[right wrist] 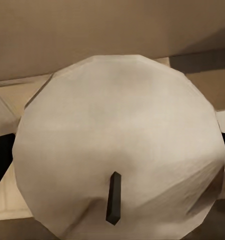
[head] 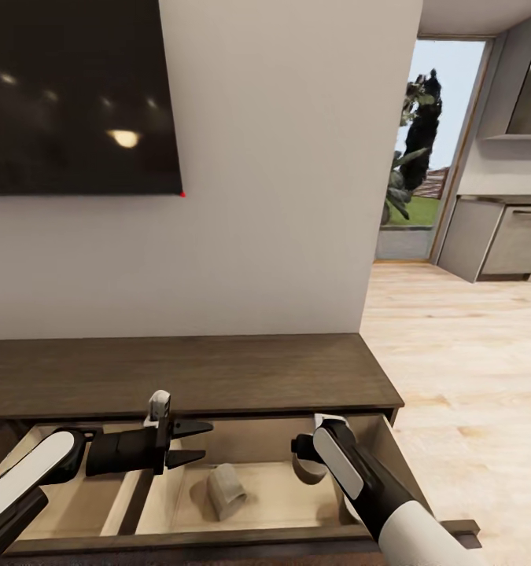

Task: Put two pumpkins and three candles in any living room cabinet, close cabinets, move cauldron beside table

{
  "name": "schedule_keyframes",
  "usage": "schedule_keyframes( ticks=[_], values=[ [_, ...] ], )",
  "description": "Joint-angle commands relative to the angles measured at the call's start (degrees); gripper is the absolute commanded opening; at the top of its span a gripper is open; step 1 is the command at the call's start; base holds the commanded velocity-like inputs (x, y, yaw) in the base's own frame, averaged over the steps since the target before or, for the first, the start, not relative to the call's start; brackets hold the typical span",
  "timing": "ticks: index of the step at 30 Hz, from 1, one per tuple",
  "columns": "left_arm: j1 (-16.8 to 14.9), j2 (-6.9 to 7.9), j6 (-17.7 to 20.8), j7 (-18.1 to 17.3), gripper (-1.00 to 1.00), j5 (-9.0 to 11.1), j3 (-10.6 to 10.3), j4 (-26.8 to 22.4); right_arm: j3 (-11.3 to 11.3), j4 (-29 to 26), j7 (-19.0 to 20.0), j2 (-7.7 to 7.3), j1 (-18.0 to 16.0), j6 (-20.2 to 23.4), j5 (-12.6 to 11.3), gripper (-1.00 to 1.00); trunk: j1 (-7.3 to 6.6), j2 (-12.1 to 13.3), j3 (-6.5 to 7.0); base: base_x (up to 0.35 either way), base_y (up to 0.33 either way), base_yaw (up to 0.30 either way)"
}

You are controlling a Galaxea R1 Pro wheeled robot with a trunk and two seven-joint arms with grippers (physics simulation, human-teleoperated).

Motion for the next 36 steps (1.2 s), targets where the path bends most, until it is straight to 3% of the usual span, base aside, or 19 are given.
schedule_keyframes(
  ticks=[1,7,17,23,32,36],
  values=[
    [-0.06,0.05,0.02,-0.47,1.0,-0.3,-0.1,0.02,0.14,0.27,-0.58,-0.02,-0.14,-0.33,-0.59,-1.0,0.01,-0.05,-0.29,0.0,0.0,0.0],
    [-0.06,0.05,0.02,-0.47,1.0,-0.33,-0.1,0.01,0.18,4.17,-0.58,-0.02,-1.94,-1.07,-0.59,-1.0,0.16,-0.13,-1.62,0.0,0.0,0.0],
    [-0.06,0.05,0.02,-0.47,1.0,-0.29,-0.12,0.01,0.2,5.01,1.07,0.16,-2.39,-1.09,-0.81,-1.0,0.42,-0.26,-3.83,0.0,0.0,0.0],
    [-0.06,0.05,0.02,-0.47,1.0,-0.29,-0.17,0.01,0.22,5.48,2.83,2.7,-2.4,-1.06,-0.74,-1.0,0.45,-0.27,-4.05,0.0,0.0,0.0],
    [-0.06,0.05,0.02,-0.47,1.0,-0.29,-0.19,0.01,0.45,7.35,3.0,3.22,-3.31,-1.06,-0.76,-1.0,0.65,-0.38,-5.83,0.0,0.0,0.0],
    [-0.06,0.05,0.02,-0.47,1.0,-0.29,-0.19,0.03,0.89,7.52,2.97,3.23,-3.39,-1.06,-0.77,-1.0,0.65,-0.38,-5.83,0.0,0.0,0.0]
  ],
)
